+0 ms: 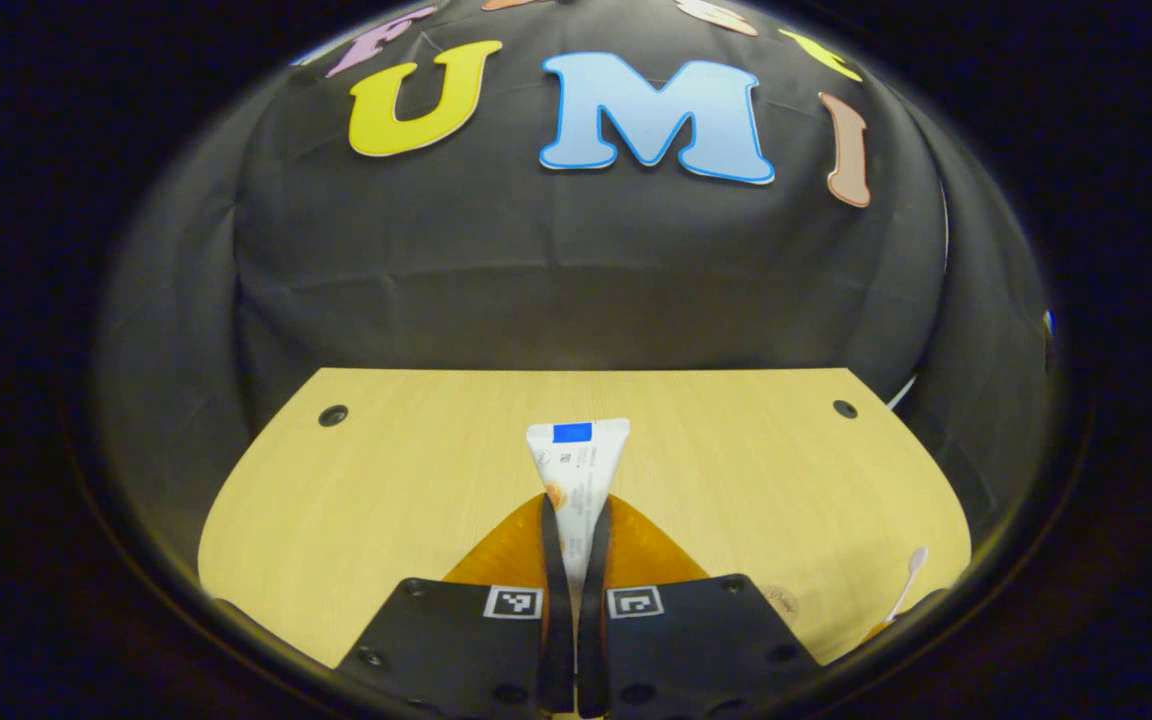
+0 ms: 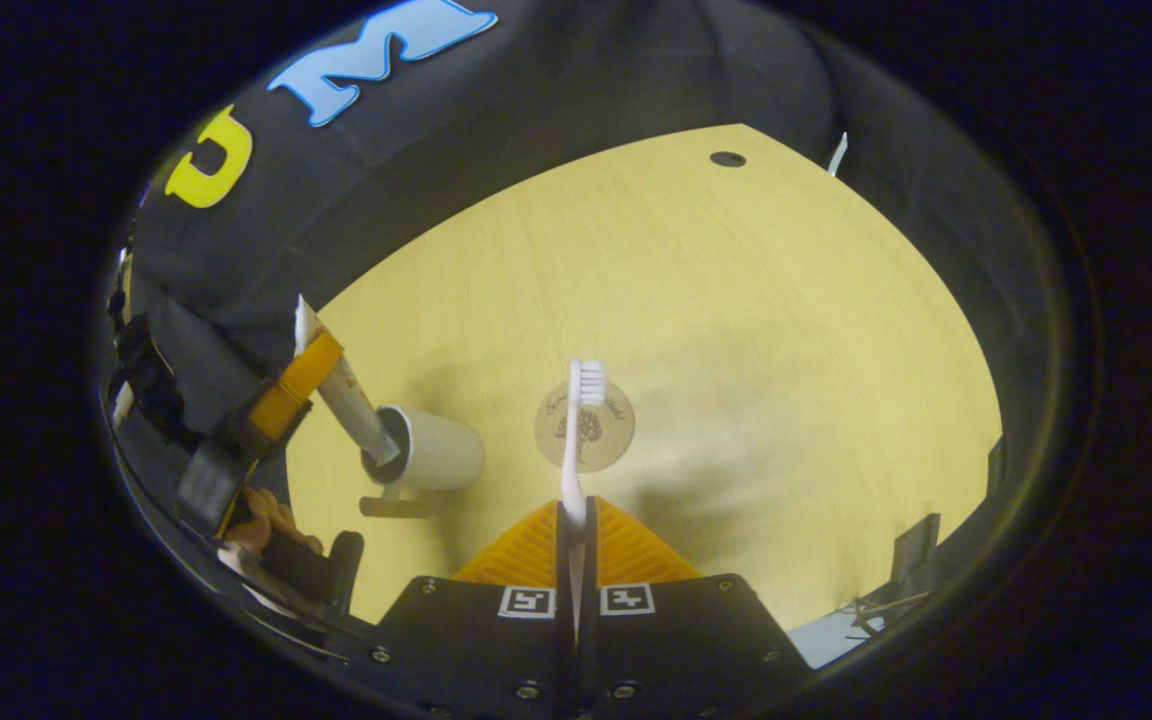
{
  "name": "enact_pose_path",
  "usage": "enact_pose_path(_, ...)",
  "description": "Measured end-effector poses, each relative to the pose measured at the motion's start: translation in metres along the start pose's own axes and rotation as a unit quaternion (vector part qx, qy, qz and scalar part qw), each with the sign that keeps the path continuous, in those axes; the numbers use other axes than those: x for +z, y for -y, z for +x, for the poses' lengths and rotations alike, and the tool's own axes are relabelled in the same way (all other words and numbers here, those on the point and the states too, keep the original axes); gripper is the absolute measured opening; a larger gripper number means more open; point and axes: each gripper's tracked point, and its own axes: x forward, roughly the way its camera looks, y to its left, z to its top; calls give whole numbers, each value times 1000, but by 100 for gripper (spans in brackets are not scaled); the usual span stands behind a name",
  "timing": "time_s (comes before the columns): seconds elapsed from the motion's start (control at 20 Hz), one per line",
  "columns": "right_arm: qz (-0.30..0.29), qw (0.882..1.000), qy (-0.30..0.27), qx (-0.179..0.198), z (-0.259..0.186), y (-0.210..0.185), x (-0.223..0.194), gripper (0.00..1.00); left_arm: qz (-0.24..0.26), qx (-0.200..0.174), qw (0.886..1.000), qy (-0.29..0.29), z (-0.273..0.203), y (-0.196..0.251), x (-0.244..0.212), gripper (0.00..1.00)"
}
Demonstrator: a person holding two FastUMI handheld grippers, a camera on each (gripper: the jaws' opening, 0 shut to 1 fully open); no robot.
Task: Put the toothbrush and toothpaste on the desktop into the cup, then pick up the cup and place it on the coaster on the desktop.
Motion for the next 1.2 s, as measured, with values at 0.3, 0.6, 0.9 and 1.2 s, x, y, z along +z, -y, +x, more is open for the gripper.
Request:
enact_pose_path(0.3, -11, 1000, 23, 16, -4, -19, 21, 2, -13, -8, 1000, -2, -3, -1, -15, 29)
enact_pose_path(0.6, -28, 998, 51, 30, -7, -38, 49, 2, -13, -7, 1000, 0, -24, -5, -17, 67)
enact_pose_path(0.9, -42, 995, 76, 48, 0, -67, 76, 2, -27, -9, 1000, 10, -66, -15, -8, 67)
enact_pose_path(1.2, -50, 992, 93, 69, 21, -105, 96, 2, -64, 9, 997, 33, -120, -49, 13, 77)
